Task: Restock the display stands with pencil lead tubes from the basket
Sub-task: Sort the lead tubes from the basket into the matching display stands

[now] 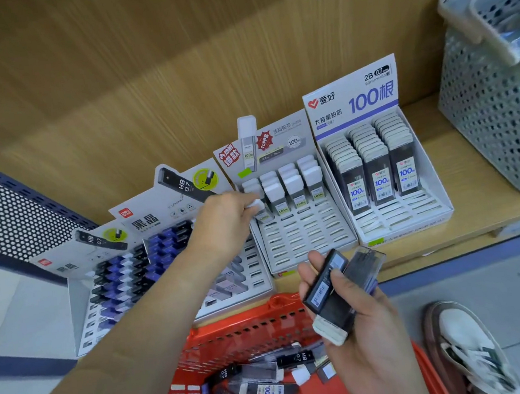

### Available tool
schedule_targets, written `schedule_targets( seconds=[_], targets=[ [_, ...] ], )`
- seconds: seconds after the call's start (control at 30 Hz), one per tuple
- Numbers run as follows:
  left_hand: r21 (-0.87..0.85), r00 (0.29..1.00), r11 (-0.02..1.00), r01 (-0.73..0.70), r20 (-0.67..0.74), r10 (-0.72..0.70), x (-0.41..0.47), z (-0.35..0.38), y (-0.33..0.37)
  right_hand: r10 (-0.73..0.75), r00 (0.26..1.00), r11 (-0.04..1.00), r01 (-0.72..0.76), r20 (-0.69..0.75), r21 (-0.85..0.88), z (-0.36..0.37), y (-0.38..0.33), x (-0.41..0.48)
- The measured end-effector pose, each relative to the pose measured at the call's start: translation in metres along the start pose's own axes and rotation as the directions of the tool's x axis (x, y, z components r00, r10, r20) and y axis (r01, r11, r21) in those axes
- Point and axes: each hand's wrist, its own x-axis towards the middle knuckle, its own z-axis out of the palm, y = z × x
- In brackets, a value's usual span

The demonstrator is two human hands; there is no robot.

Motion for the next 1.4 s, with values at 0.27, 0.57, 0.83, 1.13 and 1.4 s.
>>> schedule_targets(
  seconds=[0.27, 0.57, 0.83, 1.13, 1.4],
  targets=[
    [-0.094, 0.970, 0.991, 0.092, -0.218, -0.111, 0.013, 0.014, 0.003, -0.034, 0.999, 0.996, 0.031, -0.036, -0.087, 0.005, -0.005, -0.005],
    [-0.311, 0.974, 0.934, 0.178, -0.081, -0.212, -0.016, -0.002, 0.023, -0.094, 0.992, 0.972, 0.073, -0.084, -0.226, -0.002, 0.005, 0.005],
    [-0.807, 0.899, 0.424, 0.410, 0.281, -0.335, -0.120, -0.011, 0.045, -0.075, 0.997, 0.925, 0.072, 0.007, -0.373, 0.004, 0.031, 0.002],
    [-0.925, 0.833, 0.181, 0.334, 0.200, -0.515, -0.181, -0.027, 0.023, 0.027, 0.998, 0.803, 0.012, 0.057, -0.596, 0.018, 0.067, -0.022],
    [-0.859, 0.805, 0.380, 0.343, 0.060, -0.590, -0.205, -0.046, -0.011, 0.074, 0.982, 0.518, 0.111, 0.174, -0.848, 0.027, 0.092, -0.037]
  ],
)
